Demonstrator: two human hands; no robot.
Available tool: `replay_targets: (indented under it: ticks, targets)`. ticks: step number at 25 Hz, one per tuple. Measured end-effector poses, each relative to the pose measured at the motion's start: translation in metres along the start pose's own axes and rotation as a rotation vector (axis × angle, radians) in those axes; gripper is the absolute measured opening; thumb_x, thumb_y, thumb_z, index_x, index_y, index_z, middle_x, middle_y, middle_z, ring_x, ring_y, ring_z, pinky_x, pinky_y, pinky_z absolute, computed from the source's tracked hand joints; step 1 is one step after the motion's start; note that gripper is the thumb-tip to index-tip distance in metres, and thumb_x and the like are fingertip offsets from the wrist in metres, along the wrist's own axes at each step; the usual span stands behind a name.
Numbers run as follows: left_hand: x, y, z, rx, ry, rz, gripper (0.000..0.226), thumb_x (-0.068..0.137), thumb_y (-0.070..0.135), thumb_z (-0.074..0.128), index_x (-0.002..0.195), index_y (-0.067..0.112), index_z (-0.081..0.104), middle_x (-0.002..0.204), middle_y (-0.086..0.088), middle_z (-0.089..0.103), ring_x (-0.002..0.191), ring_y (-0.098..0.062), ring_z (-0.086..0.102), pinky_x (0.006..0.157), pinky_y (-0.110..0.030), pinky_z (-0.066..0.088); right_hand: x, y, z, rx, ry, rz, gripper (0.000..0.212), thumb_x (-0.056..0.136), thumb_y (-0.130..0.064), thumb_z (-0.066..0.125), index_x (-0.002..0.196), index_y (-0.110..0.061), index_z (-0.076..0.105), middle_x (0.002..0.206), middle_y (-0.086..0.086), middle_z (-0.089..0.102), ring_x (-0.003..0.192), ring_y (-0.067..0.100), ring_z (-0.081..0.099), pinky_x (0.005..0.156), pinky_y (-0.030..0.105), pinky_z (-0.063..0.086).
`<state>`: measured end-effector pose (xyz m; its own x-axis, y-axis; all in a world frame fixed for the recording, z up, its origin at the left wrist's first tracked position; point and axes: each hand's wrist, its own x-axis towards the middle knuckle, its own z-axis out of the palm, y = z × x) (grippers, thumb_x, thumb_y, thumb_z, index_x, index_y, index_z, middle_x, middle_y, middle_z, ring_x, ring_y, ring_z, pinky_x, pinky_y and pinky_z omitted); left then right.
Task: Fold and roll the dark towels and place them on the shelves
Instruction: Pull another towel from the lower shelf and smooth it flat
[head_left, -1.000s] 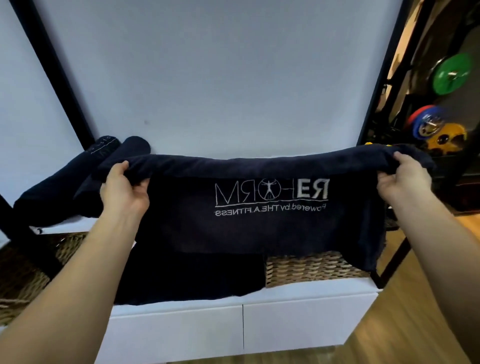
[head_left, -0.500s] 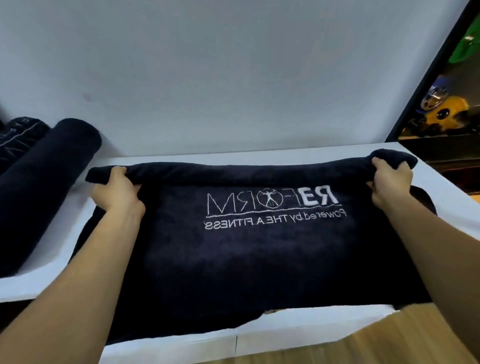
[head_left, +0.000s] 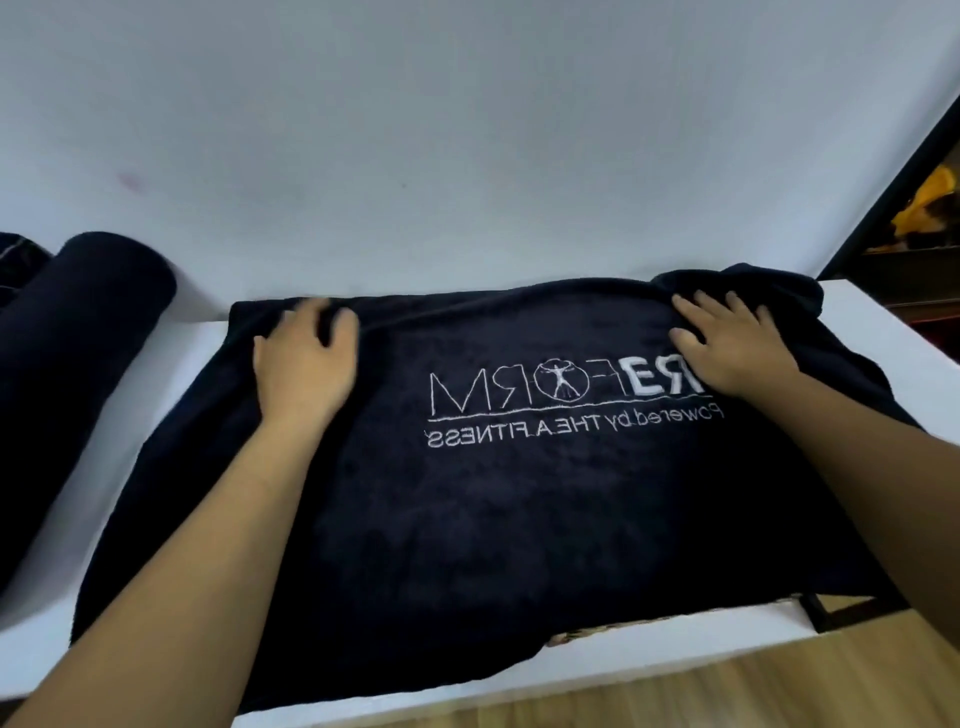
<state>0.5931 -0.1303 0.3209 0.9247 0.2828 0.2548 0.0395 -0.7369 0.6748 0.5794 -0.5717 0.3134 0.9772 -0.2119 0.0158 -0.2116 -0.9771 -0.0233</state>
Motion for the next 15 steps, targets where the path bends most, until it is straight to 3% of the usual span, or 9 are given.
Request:
replay_targets:
  ticks: [1, 3, 6, 9, 11, 15]
  targets:
    - [-0.003, 0.0, 0.003, 0.245, -0.169, 0.092, 0.057, 0.096, 0.056, 0.035, 0.141, 0.023, 0.047, 0.152, -0.005, 0.042, 0.145, -0.025, 0.029, 0.12, -0.051, 0.01, -0.001, -0.001, -0.001, -0.036, 0.0, 0.071, 0.06, 0.098, -0.055, 0.025, 0.153, -0.032, 0.025, 0.163, 0.004, 0.02, 0.15, 0.029, 0.012, 0.119, 0.053, 0.006]
    - [-0.002, -0.003, 0.002, 0.521, -0.368, 0.097, 0.071, 0.092, 0.071, 0.02, 0.152, 0.034, 0.024, 0.164, 0.003, 0.012, 0.152, -0.023, 0.002, 0.116, -0.061, -0.007, -0.012, -0.007, -0.005, -0.087, 0.051, 0.107, 0.061, 0.098, -0.053, 0.024, 0.151, -0.024, 0.032, 0.16, 0.011, 0.025, 0.149, 0.03, 0.016, 0.118, 0.054, 0.009]
    - [0.003, -0.017, -0.011, 0.602, -0.413, 0.008, 0.081, 0.083, 0.081, 0.009, 0.153, 0.042, 0.008, 0.165, 0.007, -0.003, 0.151, -0.027, -0.01, 0.113, -0.067, -0.009, -0.043, 0.008, -0.007, 0.018, 0.023, -0.062, 0.058, 0.1, -0.05, 0.032, 0.152, -0.023, 0.033, 0.161, 0.006, 0.025, 0.149, 0.024, 0.017, 0.121, 0.049, 0.011]
    - [0.002, -0.02, -0.016, 0.632, -0.437, -0.042, 0.086, 0.079, 0.086, 0.008, 0.153, 0.043, 0.006, 0.164, 0.007, -0.005, 0.15, -0.031, -0.011, 0.112, -0.068, -0.008, -0.069, 0.055, -0.014, 0.009, -0.09, -0.054, 0.06, 0.097, -0.059, 0.03, 0.153, -0.039, 0.023, 0.164, -0.009, 0.012, 0.151, 0.015, 0.007, 0.12, 0.051, 0.01]
    - [0.0, -0.017, -0.013, 0.653, -0.387, -0.028, 0.084, 0.082, 0.083, 0.011, 0.153, 0.039, 0.011, 0.165, 0.003, 0.001, 0.15, -0.033, -0.006, 0.111, -0.069, -0.005, -0.066, 0.073, -0.017, 0.042, -0.104, -0.037, 0.061, 0.096, -0.059, 0.033, 0.153, -0.039, 0.023, 0.164, -0.009, 0.009, 0.151, 0.015, 0.007, 0.12, 0.052, 0.009]
    - [-0.024, 0.007, -0.006, 0.598, -0.2, 0.28, 0.061, 0.096, 0.056, 0.035, 0.145, 0.02, 0.041, 0.158, -0.008, 0.03, 0.149, -0.029, 0.018, 0.115, -0.066, 0.009, -0.05, 0.072, -0.013, 0.077, -0.077, -0.118, 0.059, 0.097, -0.057, 0.035, 0.152, -0.037, 0.027, 0.164, -0.007, 0.011, 0.15, 0.017, 0.011, 0.121, 0.048, 0.011]
